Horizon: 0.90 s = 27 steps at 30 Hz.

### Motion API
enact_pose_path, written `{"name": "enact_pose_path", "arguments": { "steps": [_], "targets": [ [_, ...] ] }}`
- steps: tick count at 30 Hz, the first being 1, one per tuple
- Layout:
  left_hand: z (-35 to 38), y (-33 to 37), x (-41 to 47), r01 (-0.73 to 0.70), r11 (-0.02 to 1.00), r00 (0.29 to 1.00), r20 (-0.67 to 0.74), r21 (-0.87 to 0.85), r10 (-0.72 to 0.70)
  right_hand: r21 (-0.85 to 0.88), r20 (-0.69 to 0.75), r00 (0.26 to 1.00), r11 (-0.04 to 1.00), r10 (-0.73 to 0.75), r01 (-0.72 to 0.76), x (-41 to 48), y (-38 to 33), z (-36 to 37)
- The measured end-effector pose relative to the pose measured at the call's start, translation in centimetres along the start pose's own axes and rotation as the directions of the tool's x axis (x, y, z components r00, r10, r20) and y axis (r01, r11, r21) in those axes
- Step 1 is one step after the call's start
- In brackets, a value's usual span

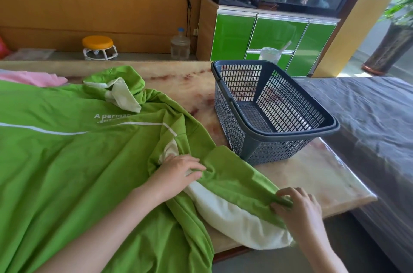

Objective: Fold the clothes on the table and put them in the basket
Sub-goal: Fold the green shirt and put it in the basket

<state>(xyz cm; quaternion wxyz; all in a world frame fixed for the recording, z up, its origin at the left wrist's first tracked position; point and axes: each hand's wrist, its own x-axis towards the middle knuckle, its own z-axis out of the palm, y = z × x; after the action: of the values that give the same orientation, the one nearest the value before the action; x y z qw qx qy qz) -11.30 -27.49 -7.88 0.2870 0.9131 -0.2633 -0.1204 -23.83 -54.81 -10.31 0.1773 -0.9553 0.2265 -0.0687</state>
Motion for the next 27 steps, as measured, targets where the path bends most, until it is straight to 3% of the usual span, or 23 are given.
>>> {"name": "enact_pose_path", "arguments": {
  "steps": [4,7,10,13,15,17,20,24,27],
  "targets": [
    [-1.4,-1.1,0.4,-0.004,0.998,0.97,-0.243,-0.07,-0.013,0.109,-0.127,0.974,0.973,-0.189,0.203,-0.1,-3.2,0.8],
    [-2.4,-2.1,0.6,0.108,0.991,0.915,-0.382,-0.077,-0.129,0.274,-0.088,0.933,0.892,-0.35,0.36,0.2,-8.4,1.1],
    [-2.9,-3.2,0.1,0.266,0.956,0.86,-0.419,-0.122,-0.292,0.26,-0.044,0.887,0.852,-0.459,0.454,1.9,-13.2,2.8],
    [-2.7,-4.3,-0.5,0.369,0.904,0.84,-0.34,-0.214,-0.423,0.171,0.128,0.926,0.927,-0.355,0.332,5.5,-17.1,5.0],
    [-2.5,-4.8,-0.8,0.38,0.86,0.834,-0.276,-0.339,-0.477,0.02,0.26,0.936,0.97,-0.238,0.241,7.9,-18.8,6.2],
    [-2.5,-5.0,-0.8,0.354,0.795,0.835,-0.216,-0.493,-0.506,-0.087,0.302,0.941,0.978,-0.154,0.188,9.5,-19.6,6.8],
    [-2.6,-4.8,-0.4,0.318,0.75,0.853,-0.17,-0.58,-0.493,-0.126,0.204,0.955,0.961,-0.217,0.246,10.8,-20.4,6.0],
    [-2.3,-3.3,0.7,0.236,0.623,0.894,-0.085,-0.745,-0.44,0.016,-0.063,0.956,0.957,-0.288,0.289,13.7,-21.8,2.7],
    [-1.5,-2.9,1.6,0.245,0.721,0.906,-0.111,-0.649,-0.408,-0.042,-0.155,0.918,0.931,-0.365,0.363,15.3,-22.9,1.6]
  ]
}}
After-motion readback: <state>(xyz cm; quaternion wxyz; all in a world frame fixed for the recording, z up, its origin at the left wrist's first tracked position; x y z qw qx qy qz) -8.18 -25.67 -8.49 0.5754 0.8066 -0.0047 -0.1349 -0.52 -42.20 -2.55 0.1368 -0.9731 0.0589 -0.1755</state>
